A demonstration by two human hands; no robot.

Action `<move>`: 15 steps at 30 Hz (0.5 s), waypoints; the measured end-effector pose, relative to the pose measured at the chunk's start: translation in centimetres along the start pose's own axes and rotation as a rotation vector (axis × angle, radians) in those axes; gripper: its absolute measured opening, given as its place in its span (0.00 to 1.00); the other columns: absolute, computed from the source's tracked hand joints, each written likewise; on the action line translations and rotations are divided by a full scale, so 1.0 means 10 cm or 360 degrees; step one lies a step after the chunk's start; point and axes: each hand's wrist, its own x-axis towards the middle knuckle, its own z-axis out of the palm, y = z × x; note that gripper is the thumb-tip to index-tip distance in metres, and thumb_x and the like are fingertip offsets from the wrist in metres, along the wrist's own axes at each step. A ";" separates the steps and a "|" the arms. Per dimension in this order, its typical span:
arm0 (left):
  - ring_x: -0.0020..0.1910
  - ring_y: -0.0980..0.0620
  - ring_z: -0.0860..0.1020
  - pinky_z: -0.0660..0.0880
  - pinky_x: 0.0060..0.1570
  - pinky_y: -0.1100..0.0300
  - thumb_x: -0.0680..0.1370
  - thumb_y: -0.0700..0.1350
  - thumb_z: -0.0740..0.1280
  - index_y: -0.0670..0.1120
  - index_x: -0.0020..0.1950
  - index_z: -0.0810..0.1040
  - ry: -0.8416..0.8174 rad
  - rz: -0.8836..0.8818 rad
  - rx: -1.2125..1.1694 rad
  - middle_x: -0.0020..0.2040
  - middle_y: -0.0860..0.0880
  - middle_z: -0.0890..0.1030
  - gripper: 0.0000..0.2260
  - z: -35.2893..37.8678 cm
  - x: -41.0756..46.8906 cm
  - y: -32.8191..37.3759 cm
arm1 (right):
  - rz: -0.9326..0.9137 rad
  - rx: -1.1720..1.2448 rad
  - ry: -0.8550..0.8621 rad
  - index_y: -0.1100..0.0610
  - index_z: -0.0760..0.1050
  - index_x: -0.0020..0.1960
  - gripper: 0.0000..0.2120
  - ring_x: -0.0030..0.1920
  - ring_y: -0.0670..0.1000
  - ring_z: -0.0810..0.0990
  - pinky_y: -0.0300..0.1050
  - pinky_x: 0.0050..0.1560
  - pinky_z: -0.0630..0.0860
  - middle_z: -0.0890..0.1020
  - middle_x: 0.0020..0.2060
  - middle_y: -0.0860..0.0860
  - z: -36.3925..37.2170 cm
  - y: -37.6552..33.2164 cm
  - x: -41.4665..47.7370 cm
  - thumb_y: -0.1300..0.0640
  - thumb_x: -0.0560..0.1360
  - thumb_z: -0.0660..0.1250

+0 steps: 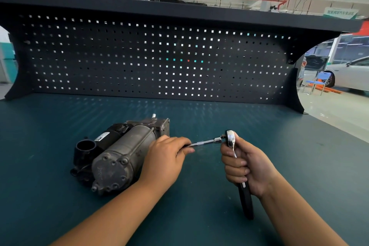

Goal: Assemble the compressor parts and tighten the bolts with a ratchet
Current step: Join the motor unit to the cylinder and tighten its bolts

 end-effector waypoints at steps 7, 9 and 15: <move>0.36 0.49 0.76 0.72 0.38 0.58 0.71 0.46 0.72 0.46 0.42 0.82 0.0019 0.0019 -0.0012 0.35 0.53 0.82 0.04 -0.02 0.00 -0.01 | 0.0045 -0.0102 0.0028 0.55 0.68 0.28 0.23 0.16 0.41 0.56 0.32 0.16 0.57 0.59 0.19 0.45 -0.01 0.01 0.01 0.41 0.74 0.54; 0.37 0.49 0.76 0.71 0.38 0.59 0.71 0.45 0.72 0.46 0.42 0.82 0.0017 0.0022 -0.0011 0.36 0.54 0.82 0.04 -0.02 0.00 -0.01 | 0.0056 -0.0160 0.0046 0.54 0.68 0.28 0.22 0.16 0.42 0.56 0.32 0.16 0.57 0.58 0.19 0.45 -0.02 0.01 0.00 0.41 0.74 0.55; 0.33 0.49 0.76 0.71 0.36 0.60 0.69 0.45 0.73 0.45 0.39 0.82 0.0032 0.0070 -0.0007 0.32 0.54 0.81 0.04 -0.06 0.00 -0.02 | 0.0149 -0.0254 0.0042 0.54 0.67 0.28 0.23 0.17 0.41 0.56 0.32 0.16 0.56 0.58 0.19 0.45 -0.02 0.01 -0.01 0.40 0.74 0.54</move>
